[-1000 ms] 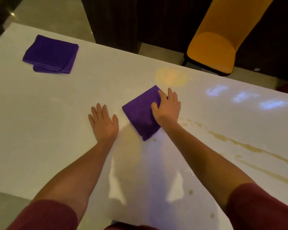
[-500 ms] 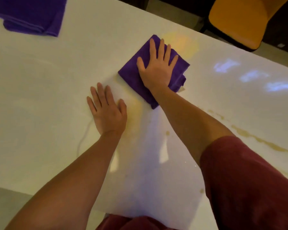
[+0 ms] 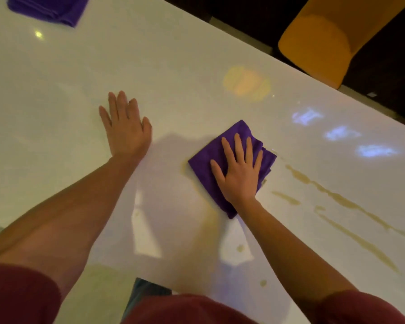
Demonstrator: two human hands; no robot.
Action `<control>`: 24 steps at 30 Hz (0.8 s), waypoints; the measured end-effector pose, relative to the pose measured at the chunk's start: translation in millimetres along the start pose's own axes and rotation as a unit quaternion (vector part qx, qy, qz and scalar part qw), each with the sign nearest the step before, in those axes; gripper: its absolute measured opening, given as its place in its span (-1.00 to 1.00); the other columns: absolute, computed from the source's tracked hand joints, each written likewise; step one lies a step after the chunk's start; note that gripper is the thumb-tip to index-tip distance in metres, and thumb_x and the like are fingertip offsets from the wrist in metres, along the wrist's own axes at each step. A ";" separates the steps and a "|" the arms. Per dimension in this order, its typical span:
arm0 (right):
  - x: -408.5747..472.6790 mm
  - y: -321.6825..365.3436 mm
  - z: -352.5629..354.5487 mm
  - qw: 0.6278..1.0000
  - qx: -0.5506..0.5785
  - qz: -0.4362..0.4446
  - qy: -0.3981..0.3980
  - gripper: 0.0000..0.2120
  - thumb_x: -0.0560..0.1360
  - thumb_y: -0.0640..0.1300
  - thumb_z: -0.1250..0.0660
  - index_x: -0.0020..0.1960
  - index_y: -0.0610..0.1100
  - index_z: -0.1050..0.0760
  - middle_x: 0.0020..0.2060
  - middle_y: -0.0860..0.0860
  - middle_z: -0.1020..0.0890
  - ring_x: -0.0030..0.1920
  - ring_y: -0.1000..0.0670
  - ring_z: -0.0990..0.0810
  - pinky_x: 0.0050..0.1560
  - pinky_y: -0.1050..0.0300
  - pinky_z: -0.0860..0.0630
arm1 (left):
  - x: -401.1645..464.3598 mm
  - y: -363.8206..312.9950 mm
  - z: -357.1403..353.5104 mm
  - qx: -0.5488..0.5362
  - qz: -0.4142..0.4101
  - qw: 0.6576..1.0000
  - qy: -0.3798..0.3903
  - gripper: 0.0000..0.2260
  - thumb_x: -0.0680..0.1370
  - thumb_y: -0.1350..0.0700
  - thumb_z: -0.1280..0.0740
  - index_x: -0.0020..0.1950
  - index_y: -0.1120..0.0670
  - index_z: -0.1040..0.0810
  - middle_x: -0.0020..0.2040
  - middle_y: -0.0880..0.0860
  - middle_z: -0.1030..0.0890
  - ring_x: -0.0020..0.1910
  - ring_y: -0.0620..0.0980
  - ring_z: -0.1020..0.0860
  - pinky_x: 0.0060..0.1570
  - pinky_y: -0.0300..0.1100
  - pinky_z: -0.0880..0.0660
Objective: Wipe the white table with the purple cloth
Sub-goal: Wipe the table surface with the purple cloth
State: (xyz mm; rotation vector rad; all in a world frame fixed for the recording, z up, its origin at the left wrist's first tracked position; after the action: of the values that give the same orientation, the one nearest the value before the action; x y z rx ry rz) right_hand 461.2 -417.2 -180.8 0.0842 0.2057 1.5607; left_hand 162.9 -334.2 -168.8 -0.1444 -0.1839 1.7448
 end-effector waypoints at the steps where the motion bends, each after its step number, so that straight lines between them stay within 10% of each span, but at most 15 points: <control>1: -9.9 -10.6 -0.4 1.000 -0.002 -0.002 0.005 -0.32 0.67 0.43 0.04 0.70 0.16 -0.13 0.72 0.00 -0.12 0.73 -0.16 0.04 0.67 -0.40 0.09 | -7.9 -15.4 4.6 0.003 -0.013 1.000 -0.011 -0.49 0.64 0.01 -0.11 0.54 0.24 -0.34 0.63 0.28 -0.22 0.65 0.32 -0.09 0.57 0.36 -0.02; 9: 42.8 -31.2 11.7 1.000 0.014 0.008 -0.001 -0.32 0.65 0.41 -0.02 0.68 0.14 -0.20 0.71 -0.02 -0.18 0.73 -0.17 -0.01 0.67 -0.39 0.09 | -76.7 -125.5 -22.8 -0.049 0.139 0.989 0.024 -0.45 0.66 -0.01 -0.14 0.63 0.16 -0.25 0.68 0.19 -0.14 0.67 0.21 -0.04 0.62 0.23 0.04; 24: 158.8 -62.1 27.7 0.997 0.040 -0.063 -0.012 -0.33 0.69 0.35 0.03 0.71 0.06 -0.15 0.72 -0.05 -0.12 0.73 -0.20 0.02 0.68 -0.34 0.12 | -69.8 -131.7 -44.4 0.037 0.149 0.988 0.010 -0.38 0.68 -0.13 -0.03 0.65 0.20 -0.17 0.67 0.24 -0.11 0.67 0.26 -0.03 0.61 0.27 0.02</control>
State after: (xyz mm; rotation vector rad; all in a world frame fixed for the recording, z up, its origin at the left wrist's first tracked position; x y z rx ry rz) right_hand 526.9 -257.5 -177.3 0.1495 0.2491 1.4253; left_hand 311.3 -377.9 -185.8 -0.1409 -0.0860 2.0443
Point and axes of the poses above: each hand's wrist, its own x-axis towards the middle knuckle, its own z-axis out of the back of the hand, y = z × x, the point moved 6 cm from there along x, towards the middle knuckle
